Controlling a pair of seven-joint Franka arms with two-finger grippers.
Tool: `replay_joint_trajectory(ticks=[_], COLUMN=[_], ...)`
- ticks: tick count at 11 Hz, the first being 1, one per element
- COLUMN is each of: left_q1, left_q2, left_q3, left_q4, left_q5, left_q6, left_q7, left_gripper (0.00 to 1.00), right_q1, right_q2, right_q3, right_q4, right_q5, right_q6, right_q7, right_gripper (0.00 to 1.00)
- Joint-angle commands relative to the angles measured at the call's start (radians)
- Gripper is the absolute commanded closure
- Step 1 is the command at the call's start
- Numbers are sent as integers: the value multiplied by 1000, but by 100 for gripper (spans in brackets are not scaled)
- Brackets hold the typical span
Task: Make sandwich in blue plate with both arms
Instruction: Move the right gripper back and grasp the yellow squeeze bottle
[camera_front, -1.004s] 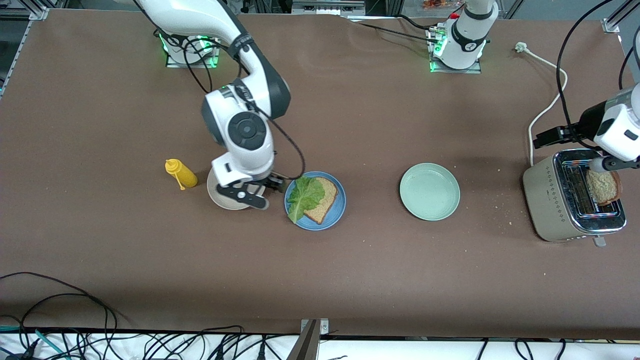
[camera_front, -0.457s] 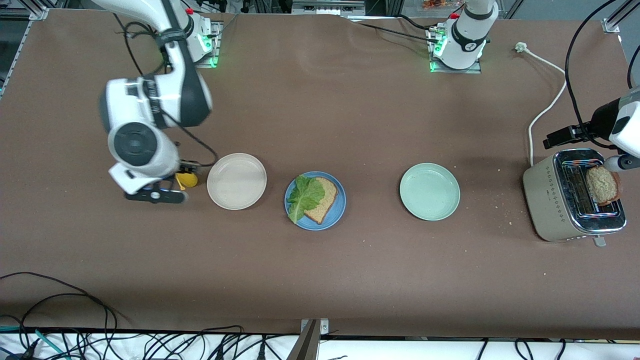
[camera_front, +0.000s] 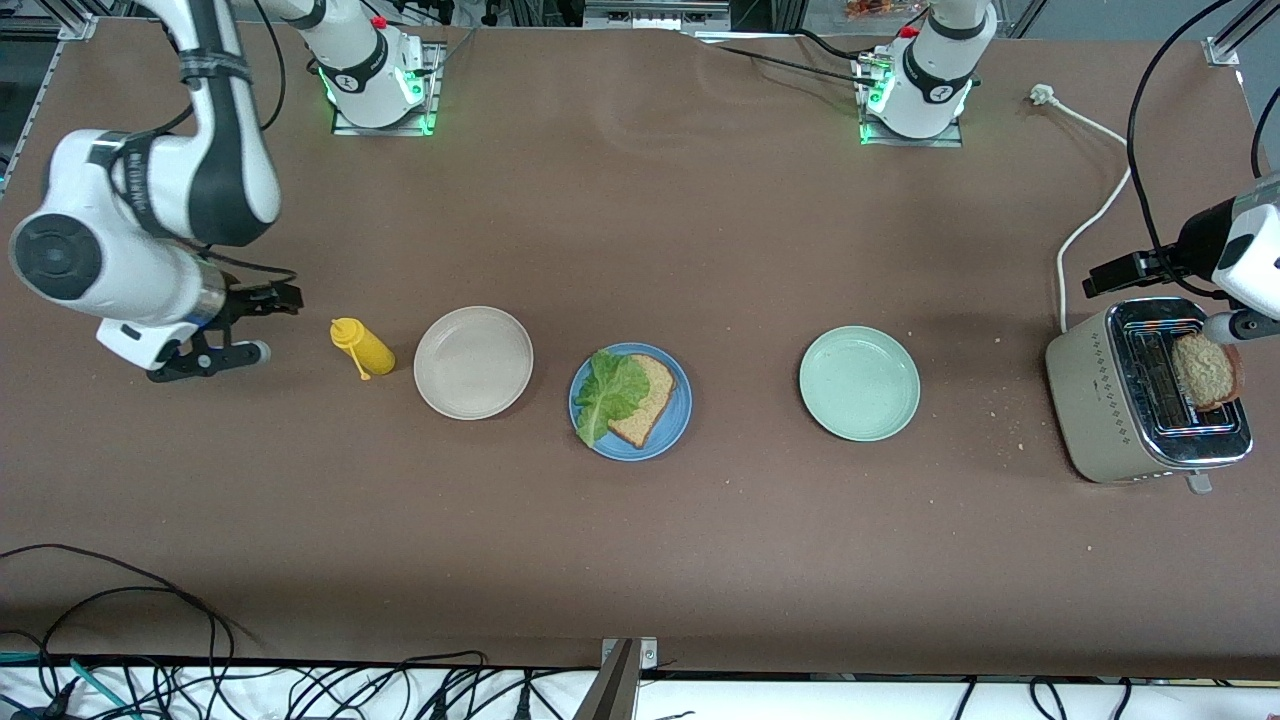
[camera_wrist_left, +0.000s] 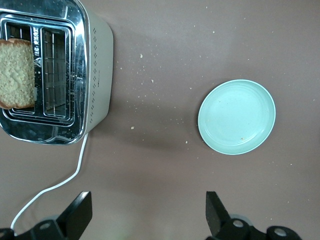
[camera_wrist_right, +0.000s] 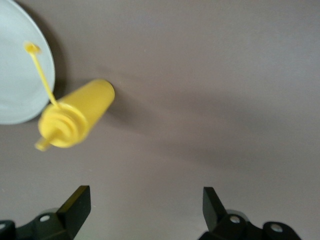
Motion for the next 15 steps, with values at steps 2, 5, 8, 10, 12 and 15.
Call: replay_joint_trajectory(ticks=[2, 5, 8, 10, 12, 15], left_q1=[4, 4, 4, 2, 2, 2], left_q2=[-8, -8, -8, -6, -6, -6], left_q3=[-5, -5, -7, -7, -7, -7], left_q4=[-3, -5, -5, -5, -5, -5], left_q5=[20, 20, 20, 20, 20, 20], left_q6=[-5, -5, -5, -5, -5, -5], left_q7=[18, 20, 18, 18, 18, 18], left_gripper=[0, 0, 0, 0, 0, 0], right_q1=[-136, -204, -222, -239, -274, -298], right_q2=[118, 158, 205, 273, 336, 379], right_q3=[-31, -29, -28, -29, -22, -19], right_q4=[-46, -46, -47, -46, -46, -35], right_q5=[346, 589, 796, 956, 1063, 1128], right_q6=[63, 46, 36, -41, -88, -171], right_q7=[-587, -974, -1350, -1598, -1819, -1929], right_gripper=[1, 1, 0, 0, 0, 0])
